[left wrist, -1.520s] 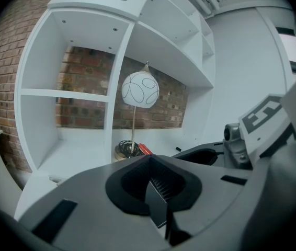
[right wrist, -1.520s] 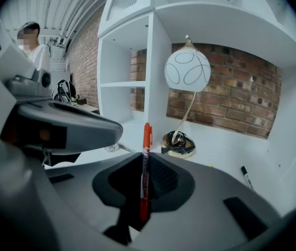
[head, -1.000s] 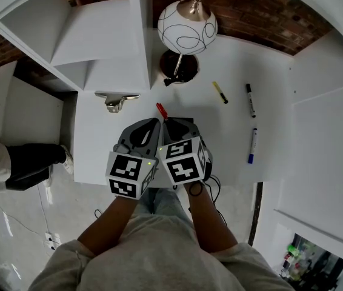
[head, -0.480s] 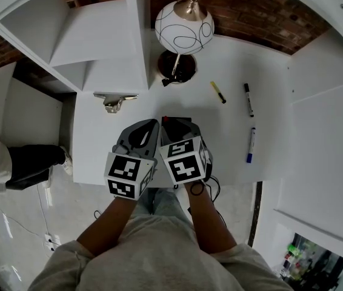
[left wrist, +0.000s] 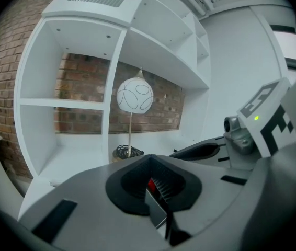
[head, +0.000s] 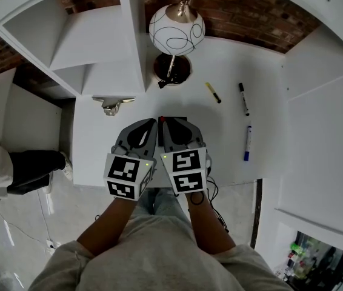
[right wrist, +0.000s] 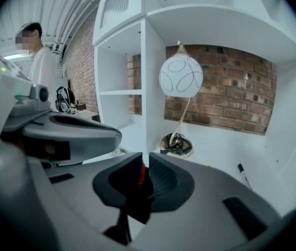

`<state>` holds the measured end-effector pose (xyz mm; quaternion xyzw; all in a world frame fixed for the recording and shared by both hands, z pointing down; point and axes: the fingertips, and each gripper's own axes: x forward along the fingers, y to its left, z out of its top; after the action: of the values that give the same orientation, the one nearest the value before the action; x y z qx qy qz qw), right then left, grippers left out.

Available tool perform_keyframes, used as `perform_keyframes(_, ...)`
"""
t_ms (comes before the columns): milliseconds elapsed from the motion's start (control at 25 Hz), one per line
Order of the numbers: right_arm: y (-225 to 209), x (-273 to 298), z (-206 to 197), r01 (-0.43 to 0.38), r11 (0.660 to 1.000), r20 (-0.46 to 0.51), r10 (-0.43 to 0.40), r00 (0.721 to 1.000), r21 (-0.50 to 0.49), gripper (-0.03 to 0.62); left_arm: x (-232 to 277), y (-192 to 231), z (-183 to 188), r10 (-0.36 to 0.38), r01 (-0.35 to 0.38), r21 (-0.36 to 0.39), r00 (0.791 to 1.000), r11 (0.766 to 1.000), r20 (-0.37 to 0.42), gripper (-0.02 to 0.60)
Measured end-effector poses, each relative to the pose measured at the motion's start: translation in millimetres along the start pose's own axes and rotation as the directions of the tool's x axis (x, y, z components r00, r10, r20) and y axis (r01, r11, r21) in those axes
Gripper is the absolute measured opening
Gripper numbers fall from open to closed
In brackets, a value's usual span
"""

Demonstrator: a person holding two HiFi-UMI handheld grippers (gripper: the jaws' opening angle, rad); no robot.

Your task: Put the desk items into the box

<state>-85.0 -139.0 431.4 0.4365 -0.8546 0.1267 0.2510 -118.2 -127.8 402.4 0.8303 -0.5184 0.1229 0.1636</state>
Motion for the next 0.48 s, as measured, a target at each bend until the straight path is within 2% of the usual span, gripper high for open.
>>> perform_keyframes(240,-16.9,-36.6,22.9,0.115,0.993,0.132,-0.114,0.985,0.001,0.020,-3.3,-20.5,18.8,-0.037,0.035,0.032,0.998,0.999,0.048,0.008)
perform_keyframes(480,-33.5,-73.6,38.5,0.173,0.983,0.230,-0.182,0.956,0.057,0.017,-6.9,-50.1,43.1,-0.096,0.089,0.076,0.990,0.993,0.103,0.008)
